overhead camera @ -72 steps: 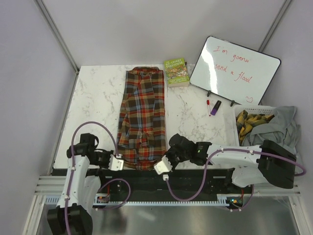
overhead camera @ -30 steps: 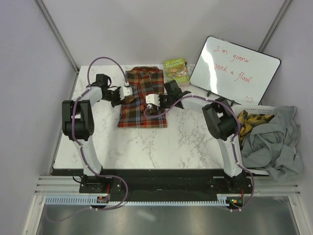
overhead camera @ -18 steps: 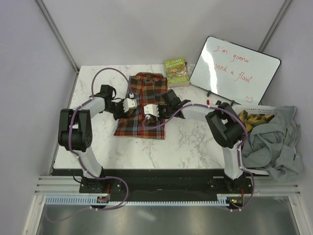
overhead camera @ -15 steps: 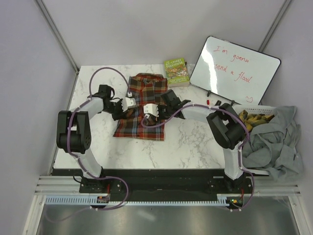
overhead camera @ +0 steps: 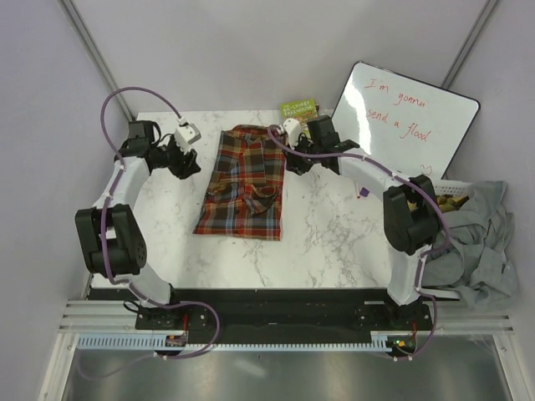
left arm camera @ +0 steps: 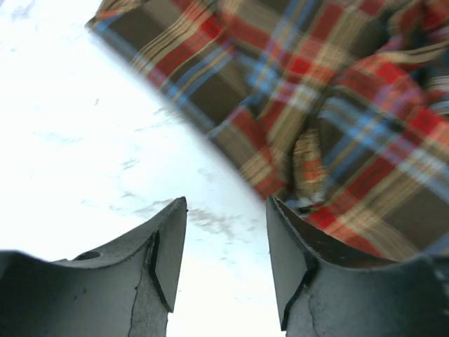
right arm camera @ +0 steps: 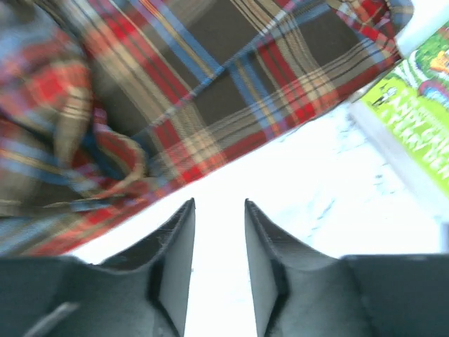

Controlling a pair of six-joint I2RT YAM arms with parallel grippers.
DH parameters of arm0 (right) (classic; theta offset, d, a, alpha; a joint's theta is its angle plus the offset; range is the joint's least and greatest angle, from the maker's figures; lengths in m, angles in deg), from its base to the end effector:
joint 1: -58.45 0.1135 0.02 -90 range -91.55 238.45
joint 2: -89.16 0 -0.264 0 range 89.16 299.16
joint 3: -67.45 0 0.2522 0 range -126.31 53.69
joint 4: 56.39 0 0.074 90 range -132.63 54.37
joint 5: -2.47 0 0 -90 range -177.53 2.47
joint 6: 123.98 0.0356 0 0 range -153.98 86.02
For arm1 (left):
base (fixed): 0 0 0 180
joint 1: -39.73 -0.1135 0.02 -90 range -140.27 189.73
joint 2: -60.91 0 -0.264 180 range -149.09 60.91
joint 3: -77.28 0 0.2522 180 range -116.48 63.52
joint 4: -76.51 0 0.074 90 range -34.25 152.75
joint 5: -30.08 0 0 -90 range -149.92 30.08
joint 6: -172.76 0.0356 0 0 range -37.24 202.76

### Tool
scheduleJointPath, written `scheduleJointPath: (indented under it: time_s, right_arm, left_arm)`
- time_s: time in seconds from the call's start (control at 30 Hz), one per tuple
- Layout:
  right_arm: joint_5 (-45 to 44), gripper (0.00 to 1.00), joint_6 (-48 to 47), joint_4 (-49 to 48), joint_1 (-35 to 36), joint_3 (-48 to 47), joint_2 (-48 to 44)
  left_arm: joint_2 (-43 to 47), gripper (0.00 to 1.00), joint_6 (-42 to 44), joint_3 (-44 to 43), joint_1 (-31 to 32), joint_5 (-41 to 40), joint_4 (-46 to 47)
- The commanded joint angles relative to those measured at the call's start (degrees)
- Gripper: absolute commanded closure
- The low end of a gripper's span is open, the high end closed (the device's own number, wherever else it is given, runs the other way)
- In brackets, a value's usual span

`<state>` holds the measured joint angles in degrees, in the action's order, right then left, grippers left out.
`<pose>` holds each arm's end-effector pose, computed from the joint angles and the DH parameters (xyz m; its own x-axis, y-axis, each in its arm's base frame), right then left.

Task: Fold and stack the long sleeve shirts
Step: Fold the shirt

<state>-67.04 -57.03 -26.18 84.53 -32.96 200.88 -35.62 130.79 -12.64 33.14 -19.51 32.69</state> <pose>0.3945 0.2070 0.2381 -0.2944 -0.5525 -0.7798 -0.8287 0.5541 -0.0796 0.3652 0.0190 0.2688 -0.2721 0.5385 -0.7975 0.7852 0.6033 0.1394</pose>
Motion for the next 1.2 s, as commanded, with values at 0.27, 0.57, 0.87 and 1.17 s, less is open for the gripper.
scheduleJointPath:
  time_s: [0.27,0.57,0.87,1.17]
  right_arm:
    - [17.8,0.77,40.3,-9.9,2.5,17.4,-9.5]
    - [18.1,0.8,44.1,-14.6,3.1,22.1,-9.4]
    - [18.1,0.82,46.1,-17.5,5.2,24.2,-8.5]
    - [16.3,0.83,45.3,-17.2,6.2,26.3,-5.4]
  left_arm:
    - [21.7,0.37,17.3,29.4,18.4,9.0,10.4]
    - [20.7,0.29,21.7,34.3,25.0,7.9,21.3]
    - [15.6,0.34,28.1,31.8,28.7,5.1,22.0]
    - [9.9,0.84,20.2,27.1,28.7,2.5,28.8]
